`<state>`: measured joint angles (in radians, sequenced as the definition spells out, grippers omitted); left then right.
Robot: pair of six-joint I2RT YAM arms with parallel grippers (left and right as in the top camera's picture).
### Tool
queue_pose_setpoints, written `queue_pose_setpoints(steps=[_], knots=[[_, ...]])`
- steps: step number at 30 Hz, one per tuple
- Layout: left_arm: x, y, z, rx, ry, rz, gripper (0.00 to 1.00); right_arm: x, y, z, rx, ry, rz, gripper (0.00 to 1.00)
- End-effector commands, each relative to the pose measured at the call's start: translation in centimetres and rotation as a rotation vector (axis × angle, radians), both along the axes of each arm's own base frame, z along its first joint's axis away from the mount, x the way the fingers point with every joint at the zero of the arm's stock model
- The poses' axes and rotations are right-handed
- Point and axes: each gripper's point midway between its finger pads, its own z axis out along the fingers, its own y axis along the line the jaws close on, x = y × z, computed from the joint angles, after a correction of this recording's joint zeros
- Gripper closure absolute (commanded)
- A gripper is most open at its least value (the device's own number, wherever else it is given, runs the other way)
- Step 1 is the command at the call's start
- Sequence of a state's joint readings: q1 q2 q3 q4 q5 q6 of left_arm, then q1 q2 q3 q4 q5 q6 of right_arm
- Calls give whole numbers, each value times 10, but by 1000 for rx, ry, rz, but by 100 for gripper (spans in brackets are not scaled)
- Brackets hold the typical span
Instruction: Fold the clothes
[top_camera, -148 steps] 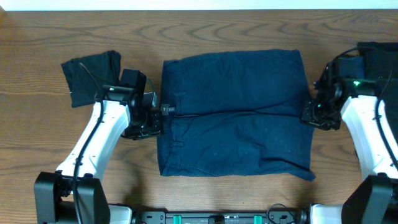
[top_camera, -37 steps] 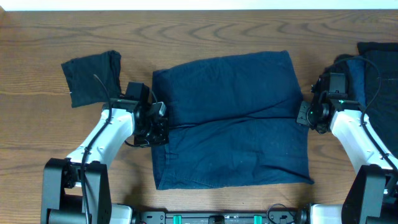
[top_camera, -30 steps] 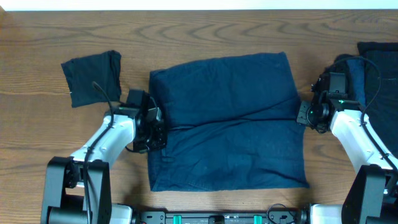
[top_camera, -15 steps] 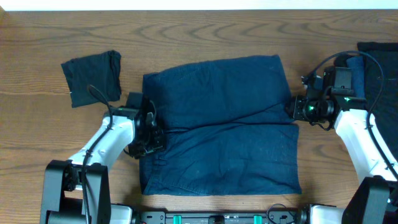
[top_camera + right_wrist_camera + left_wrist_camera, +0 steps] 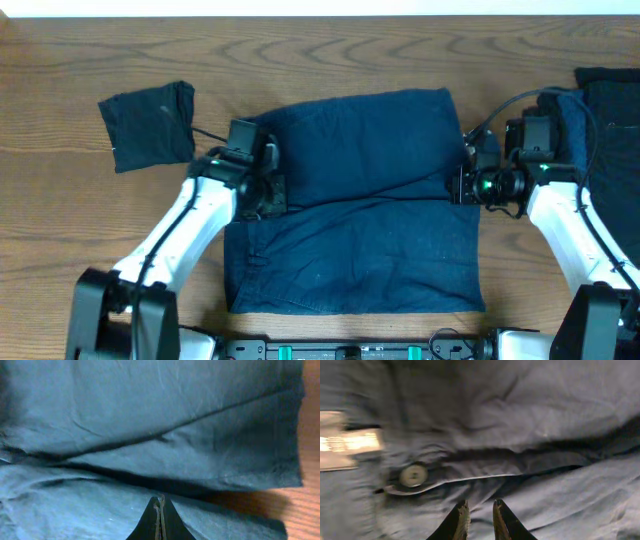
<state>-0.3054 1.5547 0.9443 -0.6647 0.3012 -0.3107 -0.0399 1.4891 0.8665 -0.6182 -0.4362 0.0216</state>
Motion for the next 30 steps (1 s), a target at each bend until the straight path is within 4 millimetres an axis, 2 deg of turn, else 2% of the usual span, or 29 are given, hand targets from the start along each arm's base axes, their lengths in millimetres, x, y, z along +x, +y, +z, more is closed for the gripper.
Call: queue_pose_setpoints(steps=[1,8,13,20,24,30], knots=[[-8,-4,-20,23,68,-25,81,-9,2,-10,-6,18,-3,99],[-22,1,-55,66,201,-25,81,-24,2,-38,2,72,-23,97],[-17,13,-70,141,193,-18,81,-23,1,-60,2,118,-38,99],[15,23,-72,215,56,2,81,-3,-18,-90,-75,125,-168,99],[38,28,-71,260,-47,14,81,13,-25,-88,-101,70,-218,99],[68,20,-77,237,-156,-6,81,43,-27,-75,-92,-66,-228,99]])
